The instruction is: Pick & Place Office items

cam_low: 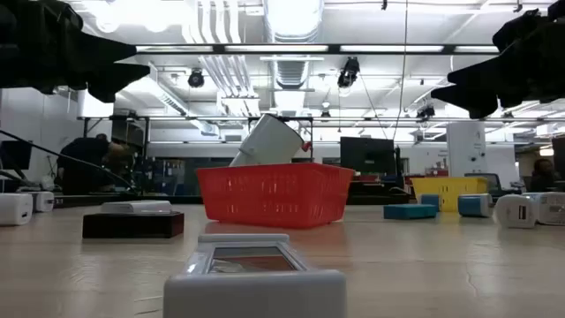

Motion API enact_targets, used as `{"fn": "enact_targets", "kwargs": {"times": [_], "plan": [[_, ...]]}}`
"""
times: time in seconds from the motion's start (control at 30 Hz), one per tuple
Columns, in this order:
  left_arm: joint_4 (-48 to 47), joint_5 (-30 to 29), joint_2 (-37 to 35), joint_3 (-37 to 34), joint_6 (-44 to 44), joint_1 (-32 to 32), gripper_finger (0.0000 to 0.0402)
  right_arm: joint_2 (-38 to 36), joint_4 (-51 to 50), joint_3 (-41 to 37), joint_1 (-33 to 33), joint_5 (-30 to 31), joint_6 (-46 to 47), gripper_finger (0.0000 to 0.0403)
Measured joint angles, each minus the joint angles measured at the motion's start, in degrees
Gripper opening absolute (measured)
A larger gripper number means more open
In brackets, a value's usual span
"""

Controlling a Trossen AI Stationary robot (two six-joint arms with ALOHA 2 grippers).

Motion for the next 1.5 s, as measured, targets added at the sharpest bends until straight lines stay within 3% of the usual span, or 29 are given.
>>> {"fn": "enact_targets", "kwargs": {"times": [1.5], "plan": [[0.68,-0.07,-0.02,0.01,2.74,0.01,0.0307,-0.04,3.04,-0.02,-0.02,-0.46,3.84,0.0299]]}}
